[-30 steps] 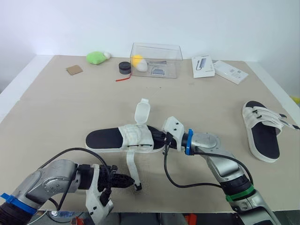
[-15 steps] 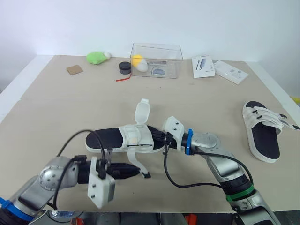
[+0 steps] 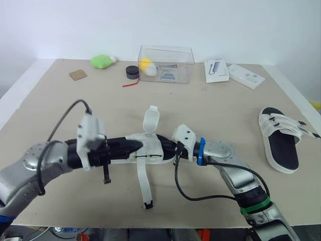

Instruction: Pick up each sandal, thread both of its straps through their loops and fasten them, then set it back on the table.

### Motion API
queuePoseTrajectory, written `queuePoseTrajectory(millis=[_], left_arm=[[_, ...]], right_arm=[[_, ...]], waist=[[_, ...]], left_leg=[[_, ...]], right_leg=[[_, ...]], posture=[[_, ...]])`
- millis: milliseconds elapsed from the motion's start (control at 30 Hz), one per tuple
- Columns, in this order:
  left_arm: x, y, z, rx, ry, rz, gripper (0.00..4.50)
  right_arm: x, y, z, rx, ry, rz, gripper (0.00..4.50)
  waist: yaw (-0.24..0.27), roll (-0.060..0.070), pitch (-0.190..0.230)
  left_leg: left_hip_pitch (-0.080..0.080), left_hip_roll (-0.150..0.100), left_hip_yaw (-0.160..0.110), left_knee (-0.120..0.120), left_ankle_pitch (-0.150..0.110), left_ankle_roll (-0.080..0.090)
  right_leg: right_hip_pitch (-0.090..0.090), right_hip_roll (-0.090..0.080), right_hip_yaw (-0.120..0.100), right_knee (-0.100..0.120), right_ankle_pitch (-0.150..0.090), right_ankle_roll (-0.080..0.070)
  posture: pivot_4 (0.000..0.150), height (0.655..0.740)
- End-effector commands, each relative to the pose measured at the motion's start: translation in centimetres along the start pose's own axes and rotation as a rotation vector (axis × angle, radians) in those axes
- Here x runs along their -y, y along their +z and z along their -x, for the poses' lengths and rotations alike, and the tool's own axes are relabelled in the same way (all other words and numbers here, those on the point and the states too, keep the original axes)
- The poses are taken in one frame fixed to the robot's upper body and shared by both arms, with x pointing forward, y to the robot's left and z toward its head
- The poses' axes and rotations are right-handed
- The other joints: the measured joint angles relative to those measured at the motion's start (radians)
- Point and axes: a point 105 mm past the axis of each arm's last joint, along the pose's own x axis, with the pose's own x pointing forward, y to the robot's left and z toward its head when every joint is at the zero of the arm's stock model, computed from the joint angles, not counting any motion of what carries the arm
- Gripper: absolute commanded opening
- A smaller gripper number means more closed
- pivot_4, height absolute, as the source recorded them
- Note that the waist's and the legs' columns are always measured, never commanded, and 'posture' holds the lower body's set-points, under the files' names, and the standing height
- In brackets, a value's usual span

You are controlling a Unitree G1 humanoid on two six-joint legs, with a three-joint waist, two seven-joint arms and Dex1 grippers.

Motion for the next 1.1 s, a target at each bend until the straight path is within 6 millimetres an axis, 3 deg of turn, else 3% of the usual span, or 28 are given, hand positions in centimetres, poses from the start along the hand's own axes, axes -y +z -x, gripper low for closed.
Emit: queuePoseTrajectory(millis=[33, 167, 233, 267, 300, 367, 733, 1100], left_arm=[[1.4, -2.5, 0.2, -0.154, -0.118, -0.442, 0.15], [2.0, -4.7, 0.5, -0.184, -0.160, -0.634, 1.21], [2.4, -4.6, 0.1, -0.138, -0.154, -0.719, 2.01], [2.6, -4.6, -0.2, -0.119, -0.157, -0.768, 2.15], [3.0, -4.6, -0.4, -0.102, -0.165, -0.790, 2.69], [3.2, -4.4, -0.7, -0.072, -0.152, -0.805, 3.09], [4.9, -5.1, -2.4, -0.038, -0.223, -0.929, 3.09], [4.7, -5.9, -3.8, -0.041, -0.280, -1.010, 3.09]], right_arm=[[-0.1, -0.8, 0.1, -0.036, 0.003, -0.009, 0.00], [-0.3, -0.9, 0.1, -0.038, 0.001, -0.009, 0.00], [-0.3, -1.0, 0.3, -0.042, 0.000, -0.012, 0.00], [-0.3, -1.0, 0.3, -0.043, -0.001, -0.013, 0.00], [-0.3, -1.0, 0.3, -0.045, -0.001, -0.013, 0.00], [-0.3, -1.0, 0.3, -0.045, -0.002, -0.014, 0.00], [-0.1, -0.8, 0.3, -0.045, -0.005, -0.011, 0.00], [0.0, -0.8, 0.3, -0.043, -0.011, -0.011, 0.00]], waist=[[0.001, 0.000, 0.000], [0.002, 0.000, 0.000], [0.002, 0.000, 0.000], [0.003, 0.000, 0.000], [0.003, 0.000, 0.000], [0.003, 0.000, 0.000], [0.004, 0.000, 0.000], [0.008, 0.001, -0.001]], left_leg=[[0.000, 0.000, 0.000, 0.000, 0.000, 0.000], [0.000, 0.000, 0.001, 0.000, 0.000, 0.000], [-0.001, 0.000, 0.001, 0.000, 0.000, 0.000], [-0.001, 0.000, 0.001, 0.000, 0.000, 0.000], [-0.001, 0.000, 0.002, 0.000, 0.000, 0.000], [-0.002, 0.000, 0.001, 0.000, 0.000, 0.000], [-0.001, 0.000, 0.001, 0.000, 0.000, 0.000], [0.000, -0.001, 0.001, 0.000, 0.001, 0.001]], right_leg=[[0.000, 0.000, 0.000, 0.000, 0.000, 0.000], [0.000, -0.002, 0.001, -0.002, 0.000, -0.001], [0.000, -0.002, 0.001, -0.002, 0.000, -0.001], [0.000, -0.002, 0.001, -0.002, 0.000, -0.001], [0.000, -0.003, 0.001, -0.002, 0.000, -0.001], [-0.001, -0.002, 0.001, -0.002, 0.000, -0.001], [0.000, -0.002, 0.001, -0.002, 0.000, 0.000], [0.002, -0.002, 0.001, -0.002, 0.000, 0.000]], posture=[[0.150, 0.7400], [0.150, 0.7400], [0.150, 0.7400], [0.150, 0.7400], [0.150, 0.7400], [0.150, 0.7400], [0.150, 0.7400], [0.150, 0.7400]])
